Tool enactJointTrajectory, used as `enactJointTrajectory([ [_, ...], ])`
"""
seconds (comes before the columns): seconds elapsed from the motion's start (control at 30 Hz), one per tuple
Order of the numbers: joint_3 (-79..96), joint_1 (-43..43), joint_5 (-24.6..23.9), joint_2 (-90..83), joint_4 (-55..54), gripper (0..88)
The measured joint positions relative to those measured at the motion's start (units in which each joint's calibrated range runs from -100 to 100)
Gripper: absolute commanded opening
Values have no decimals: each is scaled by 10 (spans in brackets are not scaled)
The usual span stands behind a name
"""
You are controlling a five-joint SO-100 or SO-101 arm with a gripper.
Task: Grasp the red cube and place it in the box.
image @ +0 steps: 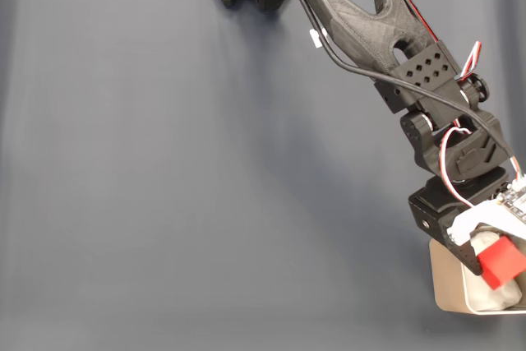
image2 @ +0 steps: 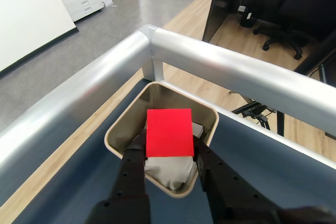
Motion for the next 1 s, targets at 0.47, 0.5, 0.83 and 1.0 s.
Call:
enactJointTrajectory([
  [0.47,0,-1,5,-13,6,466],
  [0.5,0,1,5,-13,4,469],
  [0.83,0,1,5,-23,-7,498],
  [1.0,0,2,5,-23,-9,500],
])
